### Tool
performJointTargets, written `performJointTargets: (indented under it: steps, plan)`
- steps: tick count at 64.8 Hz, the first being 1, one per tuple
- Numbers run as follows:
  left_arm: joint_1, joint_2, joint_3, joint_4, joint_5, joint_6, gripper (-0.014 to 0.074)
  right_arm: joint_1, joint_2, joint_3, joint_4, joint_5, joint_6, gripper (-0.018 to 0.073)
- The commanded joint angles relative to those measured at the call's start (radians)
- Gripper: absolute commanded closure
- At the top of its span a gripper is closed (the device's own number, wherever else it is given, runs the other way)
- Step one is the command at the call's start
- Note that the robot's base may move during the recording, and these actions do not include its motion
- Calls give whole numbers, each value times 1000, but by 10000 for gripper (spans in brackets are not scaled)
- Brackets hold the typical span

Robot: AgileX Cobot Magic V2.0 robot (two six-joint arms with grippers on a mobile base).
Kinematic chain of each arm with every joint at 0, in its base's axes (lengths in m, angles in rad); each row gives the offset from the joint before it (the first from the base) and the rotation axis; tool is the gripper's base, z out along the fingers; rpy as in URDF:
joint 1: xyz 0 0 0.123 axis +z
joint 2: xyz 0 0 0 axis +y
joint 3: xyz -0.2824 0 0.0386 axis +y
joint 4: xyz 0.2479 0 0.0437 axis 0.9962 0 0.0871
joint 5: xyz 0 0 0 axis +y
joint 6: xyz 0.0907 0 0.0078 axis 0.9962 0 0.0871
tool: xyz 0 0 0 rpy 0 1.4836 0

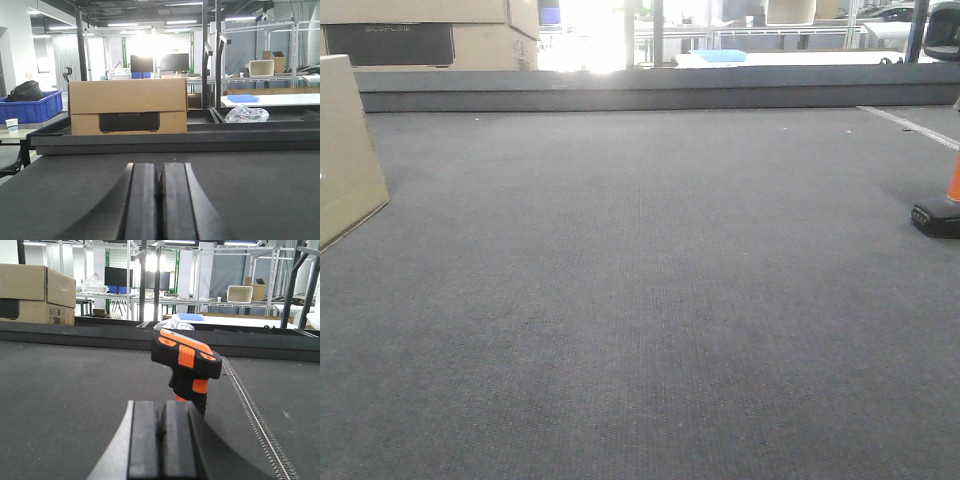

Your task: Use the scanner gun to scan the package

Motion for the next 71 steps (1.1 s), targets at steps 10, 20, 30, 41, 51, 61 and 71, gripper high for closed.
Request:
performJointTargets:
  steps: [10,20,30,41,51,61,71]
  plan:
    - [0,-4,0,1,-17,2,707,1,-3,2,-1,-23,-2,727]
    - [0,-4,0,1,-13,2,707,1,-3,2,-1,-23,-2,727]
    - [-11,-8,78,17,-52,-21,707,1,-3,2,-1,-23,-2,727]
    - [-78,-59,257,19,-167,-69,707,1,-3,2,-1,-23,-2,727]
    - [-94,-131,383,21,-170,-123,707,1,-3,2,-1,-23,-2,727]
    - [-79,-131,449,17,-218,-146,707,1,-3,2,-1,-25,-2,727]
    - [-81,-131,449,7,-222,-146,707,1,-3,2,-1,-25,-2,727]
